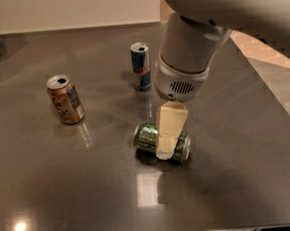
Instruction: Pick green can
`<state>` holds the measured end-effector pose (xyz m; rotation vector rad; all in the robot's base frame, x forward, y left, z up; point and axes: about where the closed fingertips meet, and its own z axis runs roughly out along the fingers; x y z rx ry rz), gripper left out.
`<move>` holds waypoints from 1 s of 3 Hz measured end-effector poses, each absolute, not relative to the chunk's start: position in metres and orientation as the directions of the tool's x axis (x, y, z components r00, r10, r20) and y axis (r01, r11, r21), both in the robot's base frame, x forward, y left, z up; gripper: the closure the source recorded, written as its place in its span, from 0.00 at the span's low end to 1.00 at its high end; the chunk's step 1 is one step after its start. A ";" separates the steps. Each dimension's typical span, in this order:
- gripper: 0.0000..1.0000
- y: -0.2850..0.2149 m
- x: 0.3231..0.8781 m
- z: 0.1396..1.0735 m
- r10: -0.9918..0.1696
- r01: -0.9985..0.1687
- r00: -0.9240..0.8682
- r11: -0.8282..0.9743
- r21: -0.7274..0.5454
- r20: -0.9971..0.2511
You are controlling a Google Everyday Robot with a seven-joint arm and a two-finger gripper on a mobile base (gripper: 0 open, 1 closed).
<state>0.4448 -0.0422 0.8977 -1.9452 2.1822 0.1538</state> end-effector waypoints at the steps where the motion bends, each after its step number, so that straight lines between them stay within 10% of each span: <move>1: 0.00 -0.033 0.438 0.880 -0.974 -0.991 -0.115 0.126 -0.047 -0.195; 3: 0.00 -0.024 0.430 0.855 -0.984 -0.986 -0.146 0.153 -0.061 -0.101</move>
Offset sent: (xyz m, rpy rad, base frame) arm -0.0176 0.0202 -0.0513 -0.1512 0.0320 -0.0429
